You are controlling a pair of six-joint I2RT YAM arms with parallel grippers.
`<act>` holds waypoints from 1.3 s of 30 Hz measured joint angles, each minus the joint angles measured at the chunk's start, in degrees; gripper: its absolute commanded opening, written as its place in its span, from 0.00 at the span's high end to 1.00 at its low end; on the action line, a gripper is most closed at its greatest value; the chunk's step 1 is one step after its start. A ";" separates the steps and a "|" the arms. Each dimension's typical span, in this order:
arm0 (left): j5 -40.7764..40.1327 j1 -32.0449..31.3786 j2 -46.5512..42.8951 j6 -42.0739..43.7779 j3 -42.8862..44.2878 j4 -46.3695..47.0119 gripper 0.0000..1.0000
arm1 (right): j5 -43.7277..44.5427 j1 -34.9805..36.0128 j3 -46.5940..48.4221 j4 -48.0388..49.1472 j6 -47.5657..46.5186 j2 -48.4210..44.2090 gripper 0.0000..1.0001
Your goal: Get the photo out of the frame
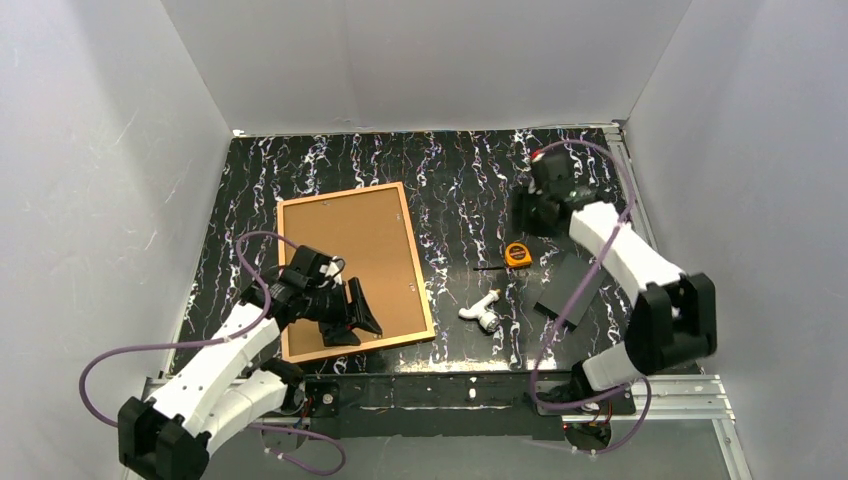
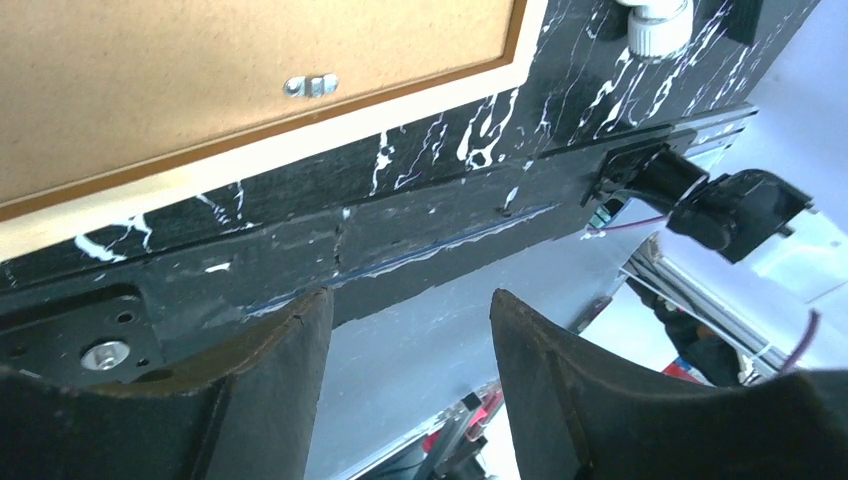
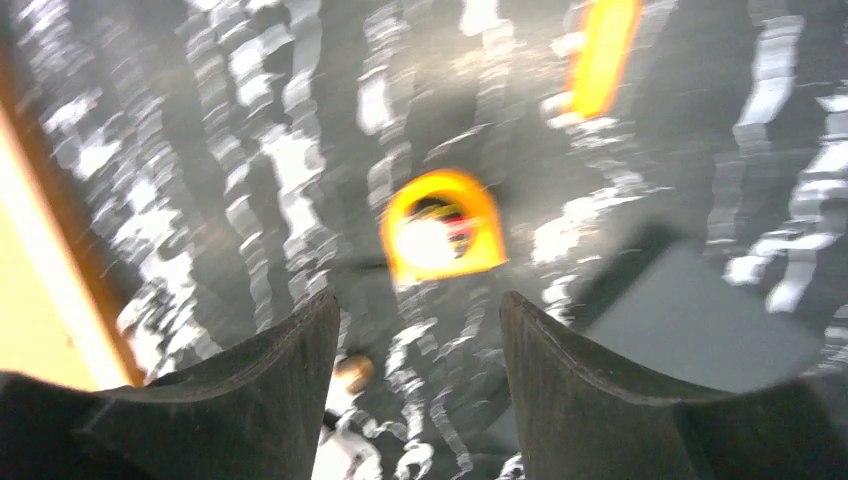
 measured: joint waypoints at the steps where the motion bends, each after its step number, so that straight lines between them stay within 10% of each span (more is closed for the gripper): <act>1: 0.31 -0.09 1.01 -0.61 -0.04 1.09 0.42 | -1.20 2.80 -2.25 0.87 1.31 -2.97 0.32; 15: -5.66 -8.63 7.37 -9.62 -0.11 9.68 0.37 | -16.68 37.13 -19.58 20.85 18.71 -3.76 0.41; 28: -9.97 -8.68 8.04 -12.07 1.14 7.19 0.38 | -14.01 40.79 -20.22 26.25 20.46 2.51 0.49; 39: -12.96 -8.68 16.15 -12.02 10.67 2.38 0.35 | -12.41 41.97 -20.76 28.41 20.98 4.22 0.98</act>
